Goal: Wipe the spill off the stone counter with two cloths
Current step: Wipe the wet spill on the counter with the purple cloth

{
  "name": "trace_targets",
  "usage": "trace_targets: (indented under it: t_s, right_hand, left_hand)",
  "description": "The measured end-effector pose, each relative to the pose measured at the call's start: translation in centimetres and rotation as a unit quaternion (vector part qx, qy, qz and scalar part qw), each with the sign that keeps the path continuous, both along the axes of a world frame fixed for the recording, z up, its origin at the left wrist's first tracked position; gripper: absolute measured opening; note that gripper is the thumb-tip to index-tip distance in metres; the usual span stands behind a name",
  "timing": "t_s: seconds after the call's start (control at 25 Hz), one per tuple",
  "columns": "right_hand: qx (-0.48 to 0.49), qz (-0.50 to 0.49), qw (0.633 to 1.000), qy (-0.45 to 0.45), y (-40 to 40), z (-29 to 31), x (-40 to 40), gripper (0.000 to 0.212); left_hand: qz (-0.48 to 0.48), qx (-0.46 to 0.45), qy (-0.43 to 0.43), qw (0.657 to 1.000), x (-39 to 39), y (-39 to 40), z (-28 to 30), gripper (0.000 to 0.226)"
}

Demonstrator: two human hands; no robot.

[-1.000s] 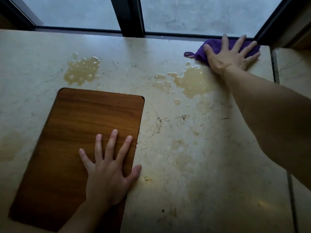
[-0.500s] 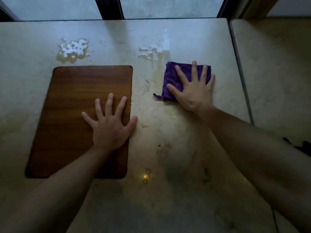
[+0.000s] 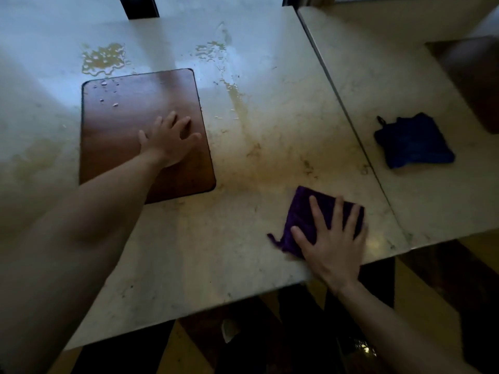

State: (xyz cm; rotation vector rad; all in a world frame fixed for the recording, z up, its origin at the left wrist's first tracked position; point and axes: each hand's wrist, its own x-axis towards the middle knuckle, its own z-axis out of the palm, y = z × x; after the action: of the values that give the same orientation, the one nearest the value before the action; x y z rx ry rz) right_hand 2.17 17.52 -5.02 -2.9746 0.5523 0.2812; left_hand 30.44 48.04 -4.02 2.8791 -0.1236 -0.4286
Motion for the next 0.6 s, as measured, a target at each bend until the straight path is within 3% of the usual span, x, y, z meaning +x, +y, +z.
trace_targets:
  t_s: [0.12,0.28,0.4,0.6]
  right_hand:
    - [0.032,-0.083,0.996,0.004,5.2,0.1,-3.1,0.086]
    - [0.067,-0.107,0.992,0.025,12.0,0.0,-2.2,0.093]
    - [0.073,-0.114,0.99,0.035,12.7,-0.2,1.5,0.096]
    - [0.085,-0.082,0.993,0.02,12.0,-0.7,13.5,0.095]
  left_hand:
    - [-0.021,0.015,0.011,1.0,-0.4,0.9,0.1,0.067]
    - [-0.047,0.003,-0.038,0.998,0.4,1.4,0.4,0.057]
    - [-0.075,0.013,-0.09,0.993,2.1,2.8,0.0,0.057]
    - [-0.13,0.086,-0.101,0.983,3.4,5.1,-1.0,0.065]
